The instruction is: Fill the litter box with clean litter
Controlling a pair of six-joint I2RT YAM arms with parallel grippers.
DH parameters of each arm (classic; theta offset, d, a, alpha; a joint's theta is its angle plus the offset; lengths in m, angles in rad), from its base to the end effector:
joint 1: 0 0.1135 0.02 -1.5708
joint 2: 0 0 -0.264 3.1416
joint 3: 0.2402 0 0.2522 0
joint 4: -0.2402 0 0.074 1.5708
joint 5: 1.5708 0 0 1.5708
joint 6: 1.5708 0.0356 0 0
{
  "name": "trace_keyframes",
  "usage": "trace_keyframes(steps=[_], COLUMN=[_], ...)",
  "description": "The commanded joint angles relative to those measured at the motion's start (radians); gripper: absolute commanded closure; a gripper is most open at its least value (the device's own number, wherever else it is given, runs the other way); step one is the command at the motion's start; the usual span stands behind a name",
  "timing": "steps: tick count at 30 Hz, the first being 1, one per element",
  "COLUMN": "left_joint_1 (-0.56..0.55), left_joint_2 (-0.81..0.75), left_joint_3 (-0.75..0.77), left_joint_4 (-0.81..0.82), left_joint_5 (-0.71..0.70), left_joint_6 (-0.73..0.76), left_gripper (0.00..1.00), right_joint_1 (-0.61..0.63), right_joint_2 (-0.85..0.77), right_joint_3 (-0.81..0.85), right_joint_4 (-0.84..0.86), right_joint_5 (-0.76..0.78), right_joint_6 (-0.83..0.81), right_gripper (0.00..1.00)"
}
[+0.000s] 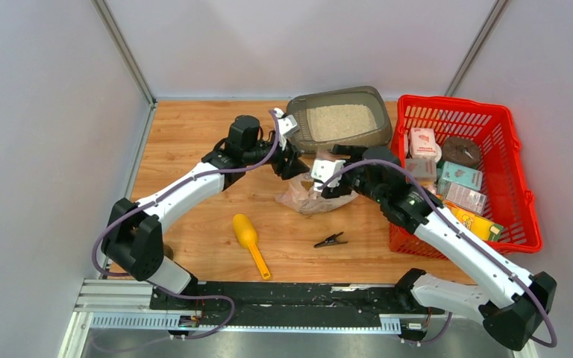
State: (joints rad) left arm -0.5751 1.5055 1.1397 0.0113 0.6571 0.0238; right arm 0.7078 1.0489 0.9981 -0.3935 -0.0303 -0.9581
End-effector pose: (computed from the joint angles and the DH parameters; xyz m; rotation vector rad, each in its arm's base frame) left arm 0.2809 -0.2080 0.3099 1.0029 1.7021 -0.9948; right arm 0.1779 0.1536 0.3427 -1.5055 1.3426 -0.1287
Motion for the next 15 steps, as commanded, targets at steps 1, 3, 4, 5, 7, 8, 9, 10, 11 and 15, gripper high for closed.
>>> trace_keyframes(steps=[1,3,4,5,7,8,9,10,11,15], left_joint_1=[-0.035,-0.045,-0.049,-0.054,-0.06,-0.065,-0.065,-0.068,-0.068,-0.068], left_joint_2=[-0.005,0.008,0.015,0.021,0.032,0.035,0.036,0.039,0.045,0.067], left_joint_3=[0.052,0.078,0.092,0.107,0.111,0.114,0.114,0.115,0.124,0.164], left_joint_4=[-0.042,-0.1,-0.131,-0.167,-0.186,-0.198,-0.2,-0.204,-0.218,-0.27], left_joint_5=[-0.011,-0.03,-0.034,-0.036,-0.043,-0.065,-0.077,-0.086,-0.103,-0.119], left_joint_6=[0.008,0.04,0.051,0.059,0.088,0.096,0.109,0.116,0.123,0.157], left_gripper=[0.33,0.34,0.34,0.34,0.37,0.39,0.42,0.44,0.46,0.64], right_joint_1=[-0.001,-0.001,-0.001,-0.001,0.001,-0.001,-0.001,-0.001,-0.001,-0.001], right_joint_2=[-0.078,-0.096,-0.099,-0.102,-0.078,-0.058,-0.04,0.001,0.019,0.074], right_joint_3=[0.014,0.008,0.002,-0.001,0.01,0.048,0.065,0.079,0.106,0.119], right_joint_4=[0.022,0.016,0.021,0.022,-0.037,-0.085,-0.125,-0.186,-0.209,-0.225], right_joint_5=[-0.017,-0.037,-0.043,-0.048,-0.057,-0.068,-0.085,-0.088,-0.088,-0.042], right_joint_6=[-0.116,-0.133,-0.154,-0.156,-0.154,-0.153,-0.148,-0.145,-0.122,-0.097], right_gripper=[0.21,0.2,0.19,0.17,0.16,0.16,0.16,0.16,0.17,0.24])
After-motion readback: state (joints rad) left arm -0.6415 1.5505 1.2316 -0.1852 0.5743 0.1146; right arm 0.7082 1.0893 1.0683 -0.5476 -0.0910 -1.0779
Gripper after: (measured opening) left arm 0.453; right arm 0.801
